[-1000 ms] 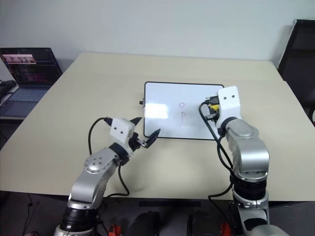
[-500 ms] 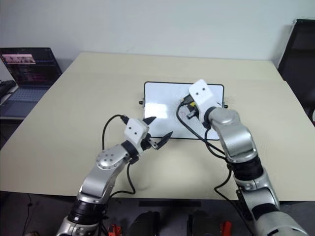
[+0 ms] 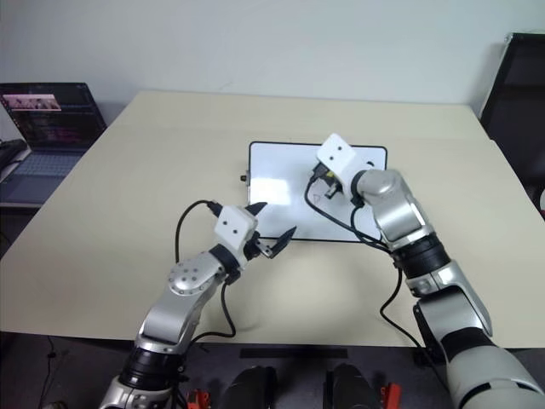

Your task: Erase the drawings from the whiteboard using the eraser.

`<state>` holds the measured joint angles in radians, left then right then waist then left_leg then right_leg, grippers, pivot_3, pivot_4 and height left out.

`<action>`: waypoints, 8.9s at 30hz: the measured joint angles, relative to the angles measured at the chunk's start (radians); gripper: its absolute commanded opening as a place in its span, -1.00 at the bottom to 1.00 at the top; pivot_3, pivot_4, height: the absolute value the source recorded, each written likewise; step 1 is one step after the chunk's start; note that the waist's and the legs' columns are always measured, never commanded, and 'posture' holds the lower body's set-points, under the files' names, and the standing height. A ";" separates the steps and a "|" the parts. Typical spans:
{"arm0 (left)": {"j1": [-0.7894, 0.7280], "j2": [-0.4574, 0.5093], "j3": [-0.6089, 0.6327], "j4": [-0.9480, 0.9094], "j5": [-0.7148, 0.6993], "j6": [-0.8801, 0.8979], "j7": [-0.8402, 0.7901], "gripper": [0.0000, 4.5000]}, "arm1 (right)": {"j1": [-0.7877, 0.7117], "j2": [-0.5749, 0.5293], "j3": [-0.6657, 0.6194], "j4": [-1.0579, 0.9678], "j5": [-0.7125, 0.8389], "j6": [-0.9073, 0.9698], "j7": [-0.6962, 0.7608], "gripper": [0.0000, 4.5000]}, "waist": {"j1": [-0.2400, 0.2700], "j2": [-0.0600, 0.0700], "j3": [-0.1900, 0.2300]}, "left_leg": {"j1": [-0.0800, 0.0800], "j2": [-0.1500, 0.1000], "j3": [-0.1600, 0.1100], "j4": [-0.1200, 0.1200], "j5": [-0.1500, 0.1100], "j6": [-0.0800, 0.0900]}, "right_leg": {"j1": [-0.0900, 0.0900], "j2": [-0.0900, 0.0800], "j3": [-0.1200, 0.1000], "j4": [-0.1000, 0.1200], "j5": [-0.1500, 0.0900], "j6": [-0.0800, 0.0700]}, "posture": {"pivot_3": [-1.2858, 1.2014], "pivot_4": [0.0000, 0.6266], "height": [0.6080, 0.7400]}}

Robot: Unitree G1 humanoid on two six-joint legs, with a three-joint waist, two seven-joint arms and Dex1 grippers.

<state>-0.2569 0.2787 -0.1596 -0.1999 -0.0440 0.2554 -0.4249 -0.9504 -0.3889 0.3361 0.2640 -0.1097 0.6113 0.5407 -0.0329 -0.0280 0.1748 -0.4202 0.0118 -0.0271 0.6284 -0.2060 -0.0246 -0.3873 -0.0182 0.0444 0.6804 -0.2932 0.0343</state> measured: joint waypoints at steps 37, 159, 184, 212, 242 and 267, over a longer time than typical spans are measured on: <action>-0.012 0.017 0.046 0.001 0.005 0.000 0.020 1.00 | 0.080 -0.007 0.003 -0.064 -0.081 -0.026 0.131 -0.58 | 0.005 0.000 0.000 | 0.006 0.000 -0.002 0.001 0.000 0.000 | 0.007 -0.001 -0.001 0.000 0.000 0.000 | 0.03 -0.52 1.00; 0.019 0.011 0.046 -0.029 -0.024 0.010 -0.026 1.00 | 0.210 -0.068 -0.293 -0.587 0.025 0.477 0.066 -0.58 | 0.025 0.000 0.001 | -0.005 0.000 -0.003 -0.001 0.000 0.000 | -0.003 -0.004 -0.001 -0.003 -0.001 0.000 | 0.03 -0.52 1.00; 0.023 -0.007 0.035 -0.064 -0.059 0.083 -0.030 1.00 | 0.291 0.037 -0.294 -0.722 0.094 0.679 -0.201 -0.58 | -0.002 0.000 0.001 | -0.004 -0.001 -0.002 -0.001 0.000 0.000 | -0.002 0.000 -0.001 -0.002 -0.001 0.000 | 0.03 -0.52 1.00; 0.048 0.027 0.060 -0.071 -0.053 0.083 0.003 1.00 | 0.009 0.023 -0.007 -0.078 0.046 0.147 -0.009 -0.58 | 0.001 0.000 0.001 | -0.004 -0.001 -0.002 0.000 0.000 0.000 | -0.002 -0.001 -0.001 -0.001 -0.001 0.000 | 0.03 -0.52 1.00; 0.055 0.021 0.087 -0.119 -0.053 0.110 0.054 1.00 | 0.226 0.101 0.124 -0.026 -0.106 -0.149 0.030 -0.58 | -0.002 -0.006 -0.007 | 0.025 0.003 0.000 0.000 0.001 0.001 | 0.019 -0.002 0.002 -0.001 -0.005 -0.003 | 0.03 -0.52 1.00; -0.002 0.019 0.053 -0.053 -0.067 0.062 -0.026 1.00 | 0.197 -0.020 -0.106 -0.672 0.000 0.540 0.112 -0.58 | 0.004 -0.003 0.000 | -0.005 0.000 -0.005 -0.003 -0.001 -0.002 | -0.002 -0.003 -0.003 -0.005 -0.002 -0.001 | 0.03 -0.52 1.00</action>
<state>-0.2590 0.2977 -0.1067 -0.2524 -0.1105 0.3173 -0.4509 -0.7537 -0.4093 0.2297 -0.4084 -0.1097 1.1517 0.6530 -0.0285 -0.0305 0.1748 -0.4252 0.0120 -0.0318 0.6256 -0.2072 -0.0263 -0.3897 -0.0216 0.0415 0.6759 -0.2956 0.0335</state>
